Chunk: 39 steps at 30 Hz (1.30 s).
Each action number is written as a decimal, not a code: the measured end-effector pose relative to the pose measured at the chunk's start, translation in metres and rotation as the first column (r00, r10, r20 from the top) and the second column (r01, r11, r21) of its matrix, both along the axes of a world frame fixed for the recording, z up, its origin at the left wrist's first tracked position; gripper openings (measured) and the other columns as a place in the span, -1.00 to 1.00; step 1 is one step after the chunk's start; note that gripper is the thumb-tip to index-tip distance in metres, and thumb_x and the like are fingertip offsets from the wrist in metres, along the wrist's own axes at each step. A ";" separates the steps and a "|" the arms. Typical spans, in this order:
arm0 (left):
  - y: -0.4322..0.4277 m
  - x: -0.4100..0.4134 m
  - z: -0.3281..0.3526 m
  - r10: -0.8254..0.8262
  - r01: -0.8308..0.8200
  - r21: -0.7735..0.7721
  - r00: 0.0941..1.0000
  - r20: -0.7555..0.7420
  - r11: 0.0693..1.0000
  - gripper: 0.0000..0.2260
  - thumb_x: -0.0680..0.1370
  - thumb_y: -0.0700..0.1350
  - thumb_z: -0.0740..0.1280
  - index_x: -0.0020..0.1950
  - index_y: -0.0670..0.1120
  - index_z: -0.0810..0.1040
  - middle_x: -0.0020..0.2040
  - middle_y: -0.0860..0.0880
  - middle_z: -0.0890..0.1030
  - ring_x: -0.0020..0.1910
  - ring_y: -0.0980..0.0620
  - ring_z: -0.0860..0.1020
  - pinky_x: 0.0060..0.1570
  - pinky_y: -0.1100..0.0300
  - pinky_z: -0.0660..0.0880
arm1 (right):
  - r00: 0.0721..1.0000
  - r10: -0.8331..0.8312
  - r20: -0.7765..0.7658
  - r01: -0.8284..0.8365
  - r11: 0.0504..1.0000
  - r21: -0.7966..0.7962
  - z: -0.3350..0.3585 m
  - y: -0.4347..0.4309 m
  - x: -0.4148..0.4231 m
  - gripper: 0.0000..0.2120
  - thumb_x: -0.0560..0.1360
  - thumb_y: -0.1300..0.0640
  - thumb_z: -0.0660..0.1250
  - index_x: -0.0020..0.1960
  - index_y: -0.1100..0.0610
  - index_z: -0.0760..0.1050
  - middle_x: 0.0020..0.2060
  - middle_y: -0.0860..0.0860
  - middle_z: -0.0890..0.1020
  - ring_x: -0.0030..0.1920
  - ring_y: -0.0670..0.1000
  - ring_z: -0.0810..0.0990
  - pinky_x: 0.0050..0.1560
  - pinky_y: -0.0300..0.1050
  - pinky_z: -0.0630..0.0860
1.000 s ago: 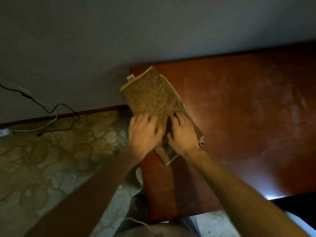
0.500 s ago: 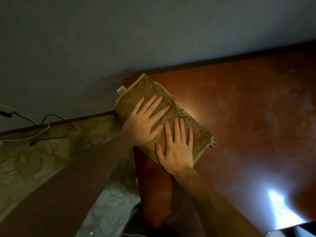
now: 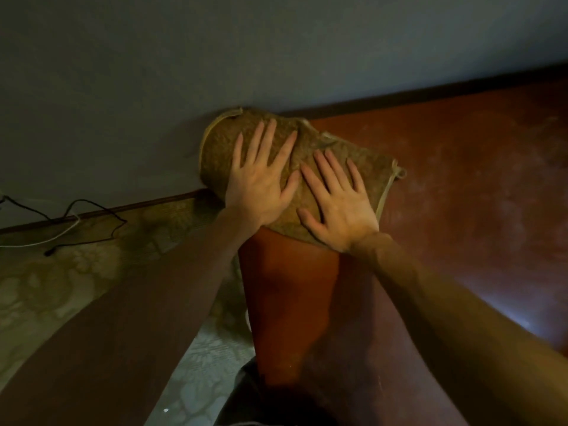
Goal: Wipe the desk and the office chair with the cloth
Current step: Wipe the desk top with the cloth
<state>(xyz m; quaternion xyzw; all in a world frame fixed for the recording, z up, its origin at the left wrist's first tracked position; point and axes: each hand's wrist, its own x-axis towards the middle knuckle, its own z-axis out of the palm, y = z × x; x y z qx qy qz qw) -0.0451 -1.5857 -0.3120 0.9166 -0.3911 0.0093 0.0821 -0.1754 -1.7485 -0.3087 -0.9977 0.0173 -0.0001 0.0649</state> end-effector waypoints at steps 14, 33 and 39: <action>0.004 0.047 0.006 -0.150 0.150 0.036 0.989 -0.009 0.988 -0.31 0.64 0.28 0.07 0.69 -0.05 0.13 0.69 -0.14 0.11 0.67 -0.12 0.07 0.62 -0.13 0.03 | 0.997 0.018 0.075 -0.034 0.976 0.215 0.018 -0.026 0.045 -0.40 0.53 -0.13 0.24 0.49 0.13 0.44 0.56 0.12 0.38 0.61 0.12 0.25 0.58 0.26 0.12; 0.038 -0.070 0.020 0.099 -0.090 0.132 0.993 -0.063 0.987 -0.27 0.62 0.32 -0.03 0.71 -0.02 0.02 0.71 -0.13 -0.02 0.69 -0.13 -0.06 0.63 -0.17 -0.09 | 0.998 0.057 -0.033 -0.059 0.996 -0.071 0.014 0.018 -0.027 -0.27 0.66 -0.25 -0.04 0.70 0.15 0.04 0.68 0.14 0.07 0.69 0.12 -0.04 0.64 0.28 -0.06; 0.056 -0.132 0.015 0.141 -0.132 0.140 0.988 -0.057 0.981 -0.29 0.64 0.32 -0.04 0.71 -0.01 -0.01 0.71 -0.13 -0.03 0.69 -0.13 -0.07 0.62 -0.19 -0.08 | 0.998 0.038 -0.052 -0.041 0.998 -0.047 0.014 0.039 -0.089 -0.27 0.67 -0.25 -0.07 0.71 0.13 -0.01 0.69 0.11 0.01 0.69 0.10 -0.09 0.65 0.25 -0.12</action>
